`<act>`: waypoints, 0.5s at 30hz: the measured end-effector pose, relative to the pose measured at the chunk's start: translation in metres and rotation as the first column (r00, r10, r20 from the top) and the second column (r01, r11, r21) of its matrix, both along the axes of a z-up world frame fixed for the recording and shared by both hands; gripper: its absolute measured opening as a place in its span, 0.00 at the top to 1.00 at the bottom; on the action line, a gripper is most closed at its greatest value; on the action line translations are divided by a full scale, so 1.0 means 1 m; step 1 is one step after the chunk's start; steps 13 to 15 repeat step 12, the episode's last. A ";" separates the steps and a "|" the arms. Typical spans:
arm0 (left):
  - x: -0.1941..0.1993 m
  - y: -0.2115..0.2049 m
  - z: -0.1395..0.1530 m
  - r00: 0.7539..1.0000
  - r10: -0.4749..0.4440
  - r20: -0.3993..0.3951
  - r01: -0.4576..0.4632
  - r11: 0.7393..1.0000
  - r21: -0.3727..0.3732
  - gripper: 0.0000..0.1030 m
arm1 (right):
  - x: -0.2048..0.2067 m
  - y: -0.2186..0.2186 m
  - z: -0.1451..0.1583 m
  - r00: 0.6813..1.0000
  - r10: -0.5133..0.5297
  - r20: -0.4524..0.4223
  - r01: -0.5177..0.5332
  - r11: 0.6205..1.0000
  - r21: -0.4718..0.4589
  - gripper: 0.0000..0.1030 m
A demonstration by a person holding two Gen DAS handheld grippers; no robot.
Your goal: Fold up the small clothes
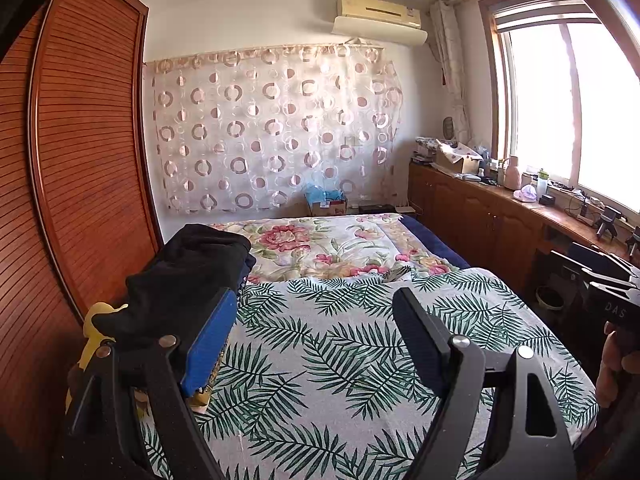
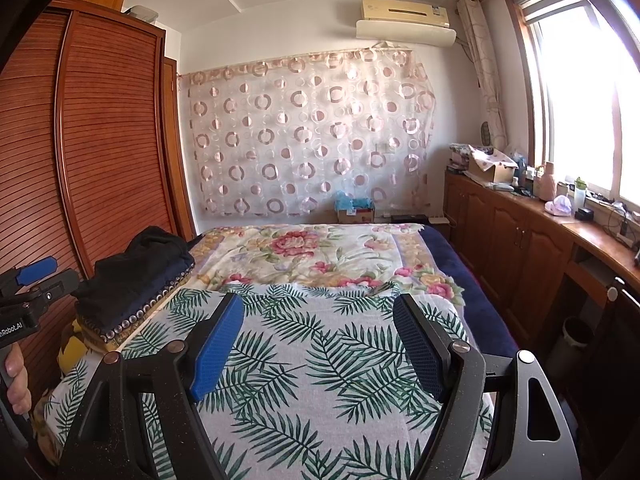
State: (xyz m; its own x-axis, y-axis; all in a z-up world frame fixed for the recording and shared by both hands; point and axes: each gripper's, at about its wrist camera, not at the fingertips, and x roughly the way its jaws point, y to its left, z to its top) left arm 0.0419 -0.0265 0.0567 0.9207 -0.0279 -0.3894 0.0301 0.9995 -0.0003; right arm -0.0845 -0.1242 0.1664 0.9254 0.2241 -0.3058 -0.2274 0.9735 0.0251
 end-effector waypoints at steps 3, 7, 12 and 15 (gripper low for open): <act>0.000 0.000 0.000 1.000 0.001 0.000 -0.001 1.000 0.000 0.22 | 0.000 -0.001 0.000 1.000 0.001 0.000 -0.001 1.000 0.001 0.24; 0.000 0.000 -0.001 1.000 0.001 0.000 -0.001 1.000 0.000 0.22 | 0.000 0.000 0.000 1.000 -0.001 0.000 0.001 1.000 0.002 0.24; 0.000 0.000 0.001 1.000 0.002 0.000 -0.002 1.000 0.000 0.22 | -0.001 0.002 0.000 1.000 -0.006 -0.001 0.006 1.000 0.004 0.24; 0.000 0.000 0.001 1.000 0.002 0.000 -0.002 1.000 0.000 0.22 | -0.001 0.002 0.000 1.000 -0.006 -0.001 0.006 1.000 0.004 0.24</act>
